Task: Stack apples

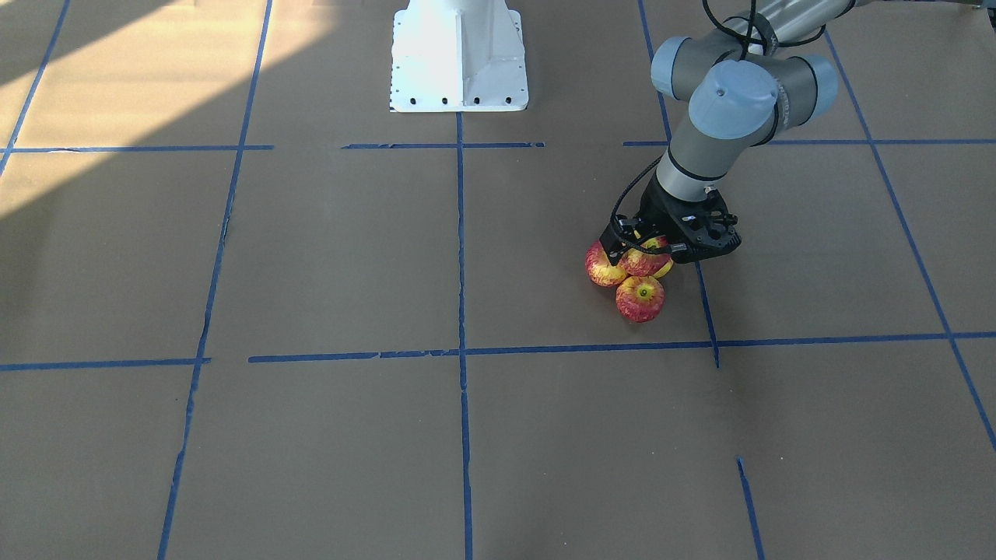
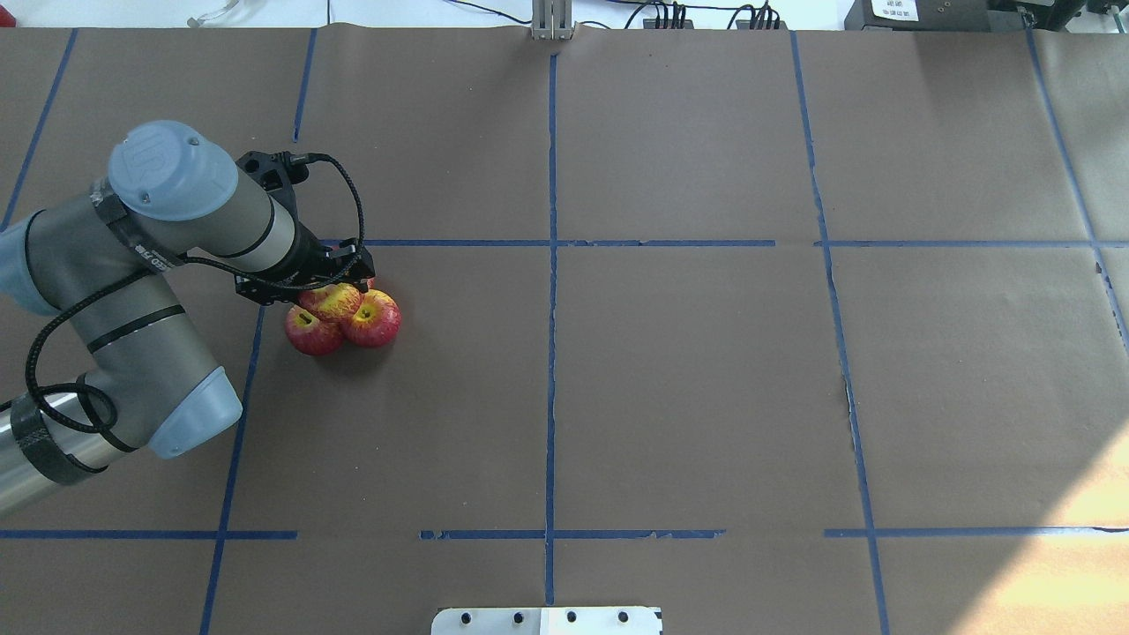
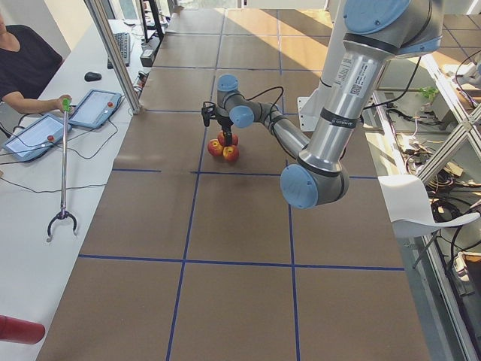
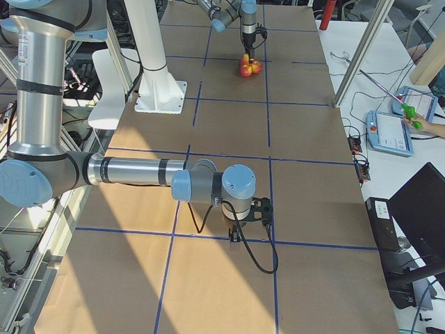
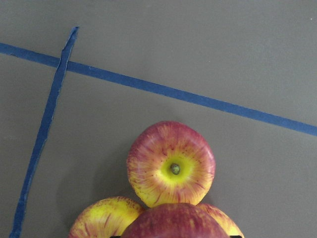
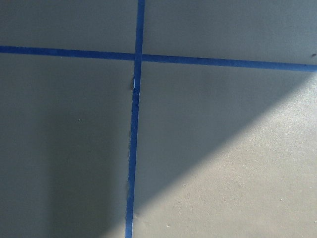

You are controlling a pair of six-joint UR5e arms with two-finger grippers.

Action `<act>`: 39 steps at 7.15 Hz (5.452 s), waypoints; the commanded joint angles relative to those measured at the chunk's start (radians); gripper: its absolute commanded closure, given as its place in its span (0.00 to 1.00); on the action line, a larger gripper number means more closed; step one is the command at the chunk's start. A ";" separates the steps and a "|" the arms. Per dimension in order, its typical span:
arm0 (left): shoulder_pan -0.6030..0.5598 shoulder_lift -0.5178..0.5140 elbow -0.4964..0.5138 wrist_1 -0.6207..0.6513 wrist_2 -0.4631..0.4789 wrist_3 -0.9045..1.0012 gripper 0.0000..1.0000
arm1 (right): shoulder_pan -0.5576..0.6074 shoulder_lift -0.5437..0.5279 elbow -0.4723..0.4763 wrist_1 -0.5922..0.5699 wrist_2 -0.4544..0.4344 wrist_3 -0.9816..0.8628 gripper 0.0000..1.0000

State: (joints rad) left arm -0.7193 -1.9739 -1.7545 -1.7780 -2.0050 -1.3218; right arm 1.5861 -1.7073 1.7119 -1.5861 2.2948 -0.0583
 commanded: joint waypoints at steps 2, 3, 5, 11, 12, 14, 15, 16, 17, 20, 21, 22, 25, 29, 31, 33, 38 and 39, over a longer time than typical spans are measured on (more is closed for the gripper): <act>-0.037 0.021 -0.066 0.011 0.003 0.018 0.00 | 0.000 0.000 0.000 0.000 0.000 0.000 0.00; -0.098 0.035 -0.104 0.015 0.003 0.076 0.00 | 0.000 0.000 0.000 0.000 0.000 0.000 0.00; -0.196 0.122 -0.213 0.054 0.000 0.219 0.00 | 0.000 0.000 0.000 0.000 0.000 0.000 0.00; -0.769 0.517 -0.080 0.058 -0.254 1.333 0.00 | 0.000 0.000 0.000 0.000 0.000 0.000 0.00; -0.878 0.515 0.058 0.060 -0.253 1.530 0.00 | 0.000 0.000 0.000 0.000 0.000 0.000 0.00; -0.975 0.468 0.215 0.197 -0.280 1.683 0.00 | 0.000 0.000 0.000 0.000 0.000 0.000 0.00; -0.979 0.427 0.207 0.350 -0.287 1.707 0.00 | 0.000 0.000 0.000 0.002 0.000 0.000 0.00; -0.985 0.409 0.196 0.403 -0.291 1.698 0.00 | 0.000 0.000 0.000 0.000 0.000 0.000 0.00; -0.985 0.408 0.190 0.407 -0.282 1.701 0.00 | 0.000 0.000 0.000 0.000 0.000 0.000 0.00; -0.987 0.440 0.130 0.405 -0.285 1.696 0.00 | 0.000 0.000 0.000 0.002 0.000 0.000 0.00; -0.987 0.446 0.128 0.398 -0.288 1.698 0.00 | 0.000 0.000 0.000 0.000 0.000 0.000 0.00; -0.987 0.446 0.138 0.375 -0.290 1.699 0.00 | 0.000 0.000 0.000 0.000 0.000 0.000 0.00; -0.983 0.432 0.147 0.339 -0.288 1.698 0.00 | 0.000 0.000 0.000 0.000 0.000 0.000 0.00; -0.985 0.429 0.141 0.350 -0.278 1.708 0.00 | 0.000 0.000 0.000 0.000 0.000 0.000 0.00; -0.985 0.434 0.132 0.351 -0.278 1.707 0.00 | 0.000 0.000 0.000 0.000 0.000 0.000 0.00; -0.985 0.434 0.133 0.351 -0.279 1.707 0.00 | 0.000 0.000 0.000 0.000 0.000 0.000 0.00; -0.985 0.429 0.142 0.348 -0.281 1.707 0.00 | 0.000 0.000 0.000 0.000 0.000 0.000 0.00; -0.985 0.429 0.145 0.347 -0.285 1.708 0.00 | 0.000 0.000 0.000 0.000 0.000 0.000 0.00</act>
State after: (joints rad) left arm -1.7043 -1.5438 -1.6134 -1.4295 -2.2864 0.3853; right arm 1.5861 -1.7073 1.7119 -1.5861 2.2948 -0.0579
